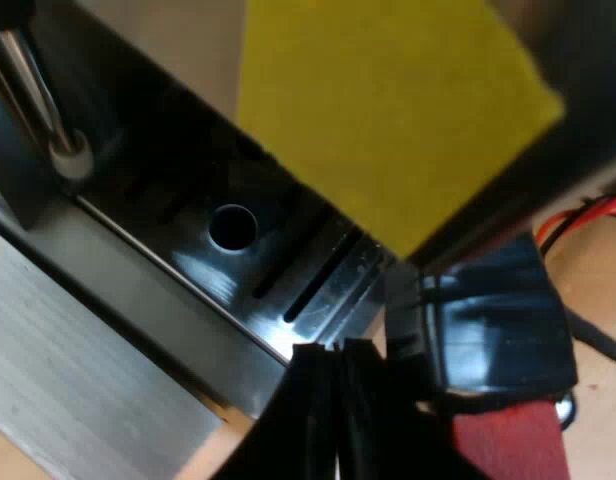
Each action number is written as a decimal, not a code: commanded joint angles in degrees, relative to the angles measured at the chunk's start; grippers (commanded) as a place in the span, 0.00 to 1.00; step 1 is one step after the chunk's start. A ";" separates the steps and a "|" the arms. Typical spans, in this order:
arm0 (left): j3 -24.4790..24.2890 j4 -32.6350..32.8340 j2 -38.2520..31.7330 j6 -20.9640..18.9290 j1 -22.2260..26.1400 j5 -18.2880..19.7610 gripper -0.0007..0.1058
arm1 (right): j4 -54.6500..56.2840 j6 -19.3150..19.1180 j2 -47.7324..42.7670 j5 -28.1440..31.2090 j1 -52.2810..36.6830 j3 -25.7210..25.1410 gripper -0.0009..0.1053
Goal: Put the handle in the coffee machine
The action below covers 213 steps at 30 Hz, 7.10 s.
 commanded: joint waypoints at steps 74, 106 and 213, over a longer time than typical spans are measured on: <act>3.21 -2.35 -10.56 -54.23 -33.44 -31.95 0.01 | 45.56 -3.11 -63.80 3.74 6.83 35.46 0.27; 3.21 -16.76 -10.56 -72.60 -45.74 -30.92 0.01 | 71.22 10.60 -86.61 -26.13 6.83 35.46 0.33; 3.21 -0.20 -27.95 -48.64 -32.58 -36.68 0.73 | 77.75 19.13 -88.19 -36.31 6.83 33.05 0.68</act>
